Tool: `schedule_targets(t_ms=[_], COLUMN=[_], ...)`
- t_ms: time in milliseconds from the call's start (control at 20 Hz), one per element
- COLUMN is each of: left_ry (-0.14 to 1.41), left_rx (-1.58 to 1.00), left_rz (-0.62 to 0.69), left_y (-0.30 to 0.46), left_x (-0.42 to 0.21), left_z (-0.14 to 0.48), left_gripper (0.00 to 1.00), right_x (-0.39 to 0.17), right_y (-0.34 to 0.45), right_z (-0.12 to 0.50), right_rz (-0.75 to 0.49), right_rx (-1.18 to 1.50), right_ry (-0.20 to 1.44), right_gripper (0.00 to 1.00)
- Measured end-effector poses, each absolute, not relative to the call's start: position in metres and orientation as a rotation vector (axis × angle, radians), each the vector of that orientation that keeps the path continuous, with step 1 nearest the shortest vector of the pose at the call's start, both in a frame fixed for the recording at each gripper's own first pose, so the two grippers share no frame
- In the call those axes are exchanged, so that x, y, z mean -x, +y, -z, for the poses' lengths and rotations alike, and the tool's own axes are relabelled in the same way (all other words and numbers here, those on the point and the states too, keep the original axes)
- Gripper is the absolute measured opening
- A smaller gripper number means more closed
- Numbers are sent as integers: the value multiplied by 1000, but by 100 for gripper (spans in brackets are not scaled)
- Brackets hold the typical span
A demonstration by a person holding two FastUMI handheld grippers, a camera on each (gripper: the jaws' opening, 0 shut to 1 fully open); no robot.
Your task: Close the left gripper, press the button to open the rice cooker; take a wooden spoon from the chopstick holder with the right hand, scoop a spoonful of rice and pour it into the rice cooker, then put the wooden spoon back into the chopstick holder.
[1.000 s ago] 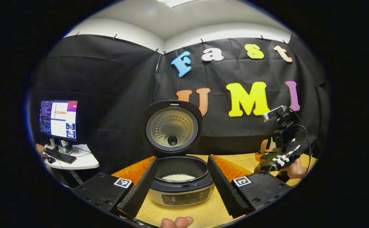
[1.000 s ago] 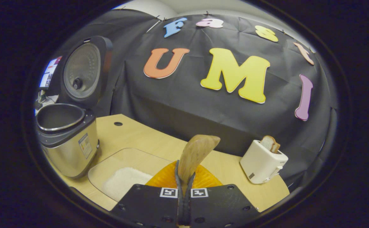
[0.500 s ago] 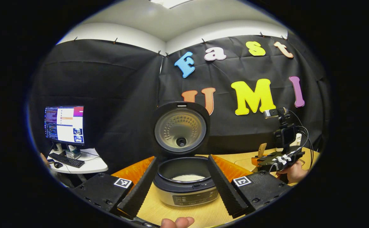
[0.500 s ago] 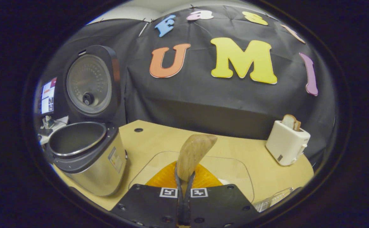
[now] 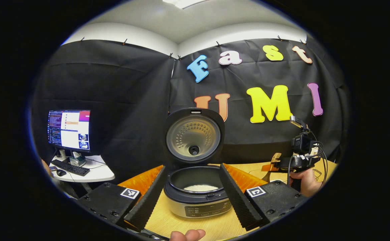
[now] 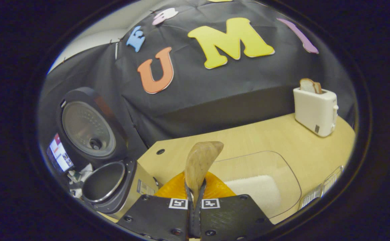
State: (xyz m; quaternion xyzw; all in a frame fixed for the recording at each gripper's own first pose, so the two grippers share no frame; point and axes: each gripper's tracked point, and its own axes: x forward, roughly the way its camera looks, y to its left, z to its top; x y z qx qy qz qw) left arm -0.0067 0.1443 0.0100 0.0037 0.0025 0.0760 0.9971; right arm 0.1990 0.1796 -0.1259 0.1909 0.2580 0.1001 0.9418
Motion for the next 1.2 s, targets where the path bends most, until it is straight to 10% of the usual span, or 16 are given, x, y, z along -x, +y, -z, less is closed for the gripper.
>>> schedule_targets(t_ms=[1200], left_ry=[29], left_rx=[4], left_rz=[-163], left_y=[158], left_x=[3], left_z=[2], left_gripper=[100], right_x=[-207], right_y=[81], right_z=[53], right_rz=[-158], right_rx=[-909], right_ry=[412], right_gripper=[0])
